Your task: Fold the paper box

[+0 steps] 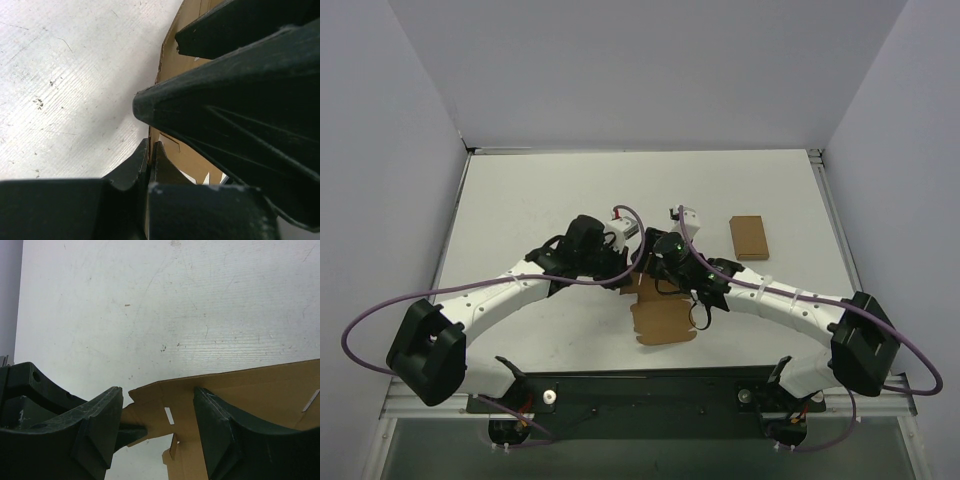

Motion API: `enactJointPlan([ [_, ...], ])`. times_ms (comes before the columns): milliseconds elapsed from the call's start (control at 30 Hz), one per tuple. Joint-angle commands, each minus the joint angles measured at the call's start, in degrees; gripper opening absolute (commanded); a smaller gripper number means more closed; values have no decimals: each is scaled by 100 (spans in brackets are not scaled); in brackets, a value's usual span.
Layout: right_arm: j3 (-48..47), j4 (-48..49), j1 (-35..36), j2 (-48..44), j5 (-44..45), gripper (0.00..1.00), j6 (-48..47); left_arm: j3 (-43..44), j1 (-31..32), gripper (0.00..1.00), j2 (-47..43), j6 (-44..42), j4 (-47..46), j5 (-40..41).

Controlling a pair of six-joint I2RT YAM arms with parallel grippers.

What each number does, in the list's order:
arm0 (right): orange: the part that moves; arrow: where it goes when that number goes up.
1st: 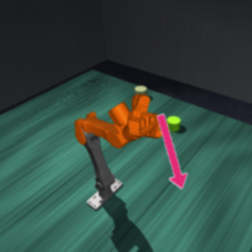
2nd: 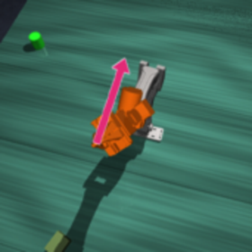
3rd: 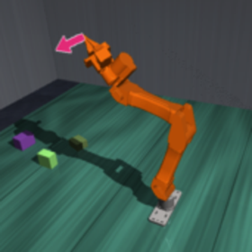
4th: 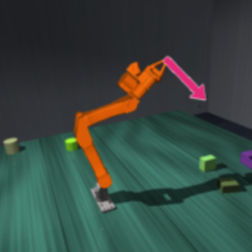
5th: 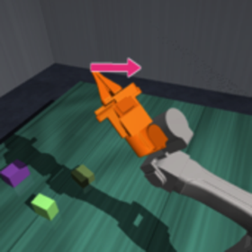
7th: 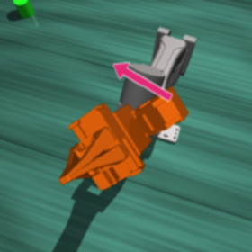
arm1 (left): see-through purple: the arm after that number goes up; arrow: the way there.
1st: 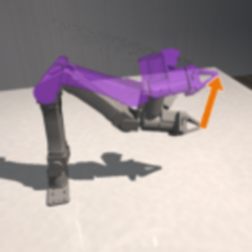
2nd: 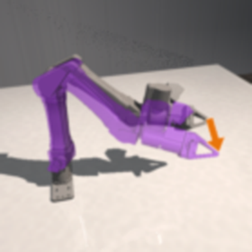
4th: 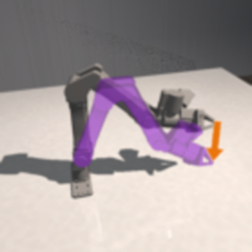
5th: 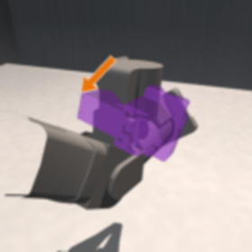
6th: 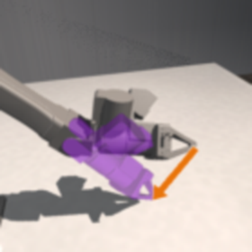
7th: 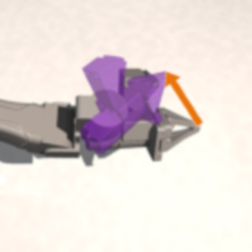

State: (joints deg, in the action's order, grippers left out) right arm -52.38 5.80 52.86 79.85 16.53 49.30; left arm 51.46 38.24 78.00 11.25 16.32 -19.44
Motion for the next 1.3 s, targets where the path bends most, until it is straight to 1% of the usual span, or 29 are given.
enactJointPlan([
  [0, -89, 132, -30, -58, 262, 57, 18, 127, 35, 0, -232, -166, 47, 169],
  [67, -44, 132, -30, -110, 297, 54, 18, 127, 35, 0, -223, -158, 47, 186],
  [167, 35, 123, -22, -207, 324, 44, 1, 118, 26, 0, -232, -149, 38, 169],
  [267, 114, 114, -30, -277, 359, 37, -17, 101, 35, 0, -250, -149, 30, 169],
  [367, 184, 105, -30, -356, 377, 33, -43, 92, 35, 0, -285, -158, 12, 160],
  [633, 325, 96, -56, -445, 438, 31, -131, 66, 35, 0, -346, -184, -32, 107],
  [800, 386, 61, -109, -427, 456, 26, -157, 22, 35, 0, -443, -272, -85, 10],
  [1000, 439, 44, -197, -427, 491, 25, -175, -22, 43, 0, -505, -316, -199, -226],
  [1267, 395, 140, -311, -321, 281, 26, -271, -22, 201, 0, -505, -526, -182, -376],
])
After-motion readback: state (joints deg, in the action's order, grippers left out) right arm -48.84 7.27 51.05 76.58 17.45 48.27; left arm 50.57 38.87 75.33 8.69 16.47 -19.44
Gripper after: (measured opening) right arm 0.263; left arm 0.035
